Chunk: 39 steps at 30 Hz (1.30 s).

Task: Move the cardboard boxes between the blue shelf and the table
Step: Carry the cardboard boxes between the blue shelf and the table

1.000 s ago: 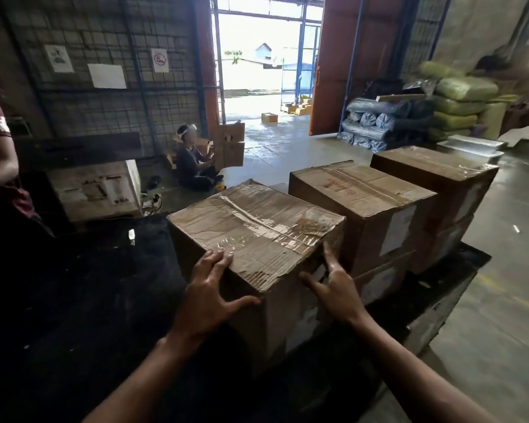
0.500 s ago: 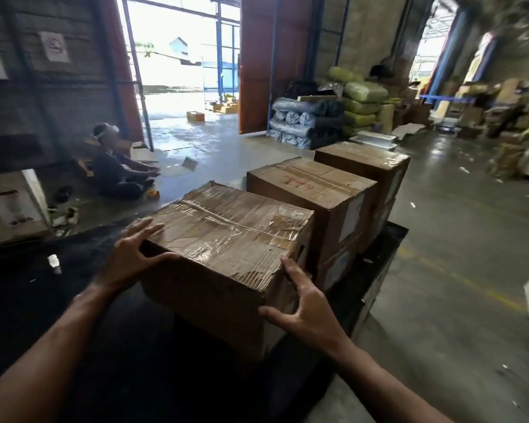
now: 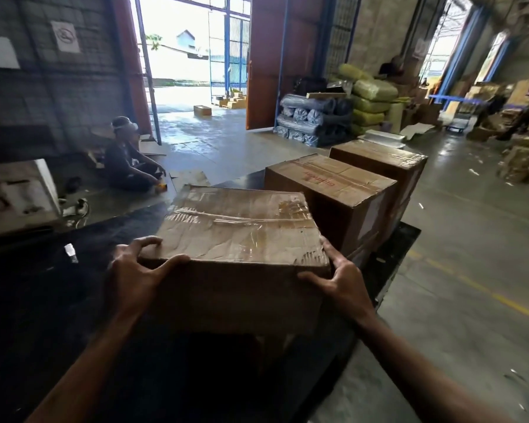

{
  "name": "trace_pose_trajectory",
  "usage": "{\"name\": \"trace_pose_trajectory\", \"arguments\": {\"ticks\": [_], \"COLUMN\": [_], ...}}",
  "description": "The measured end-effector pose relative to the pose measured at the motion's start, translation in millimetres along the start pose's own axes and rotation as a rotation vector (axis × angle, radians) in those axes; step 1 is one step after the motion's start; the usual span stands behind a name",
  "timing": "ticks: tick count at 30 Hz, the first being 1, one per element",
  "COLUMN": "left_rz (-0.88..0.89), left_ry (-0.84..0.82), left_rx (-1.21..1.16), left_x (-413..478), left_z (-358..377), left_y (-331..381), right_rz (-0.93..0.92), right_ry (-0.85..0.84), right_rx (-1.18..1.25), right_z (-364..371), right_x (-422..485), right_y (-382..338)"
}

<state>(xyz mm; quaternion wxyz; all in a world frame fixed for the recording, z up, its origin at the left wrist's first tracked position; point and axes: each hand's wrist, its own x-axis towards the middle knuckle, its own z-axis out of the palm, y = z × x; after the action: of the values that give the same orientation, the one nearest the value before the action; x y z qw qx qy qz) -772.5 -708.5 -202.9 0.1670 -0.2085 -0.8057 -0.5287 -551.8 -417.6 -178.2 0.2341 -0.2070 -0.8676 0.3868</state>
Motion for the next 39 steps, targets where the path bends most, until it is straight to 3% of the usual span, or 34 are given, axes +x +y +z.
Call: {"name": "trace_pose_trajectory", "arguments": {"ticks": [3,5,10,17,21,24,27,32,36,39], "left_rz": [0.026,0.084,0.110,0.206,0.353,0.361,0.294,0.246,0.042,0.017], "left_ry": [0.018,-0.072,-0.384,-0.493,-0.327,-0.147,-0.075,-0.110,-0.171,-0.235], "left_rx": [-0.108,-0.100,0.056,0.082,0.187,0.304,0.410,0.326,0.243,0.118], "left_x": [-20.7,-22.2,-6.2,-33.0,-53.8,-66.1,-75.5,-34.6,2.4,14.3], "left_z": [-5.6,-8.4,-19.6,-31.9,-21.5,1.5,24.7,14.9,-14.6,-30.9], "left_y": [7.6,8.3,1.1,-7.5,-3.9,17.5,47.0,28.1,-6.9,-29.3], "right_rz": [0.010,0.023,0.041,0.049,0.014,-0.012,-0.033,-0.040,-0.122,-0.154], "right_ry": [0.125,0.186,0.147,0.075,-0.015,-0.081,-0.131,-0.179,-0.175,-0.147], "right_rx": [-0.074,-0.122,-0.177,-0.094,-0.028,0.032,0.072,0.215,0.102,0.074], "right_z": [-6.7,-4.4,11.4,21.9,32.5,42.6,51.1,61.7,76.4,82.3], "right_x": [17.6,26.2,24.7,19.5,14.7,7.4,-4.4,-24.1,-32.5,-32.2], "right_y": [9.1,9.8,0.6,3.4,-8.3,-13.8,-14.2,-4.2,5.9,8.7]}}
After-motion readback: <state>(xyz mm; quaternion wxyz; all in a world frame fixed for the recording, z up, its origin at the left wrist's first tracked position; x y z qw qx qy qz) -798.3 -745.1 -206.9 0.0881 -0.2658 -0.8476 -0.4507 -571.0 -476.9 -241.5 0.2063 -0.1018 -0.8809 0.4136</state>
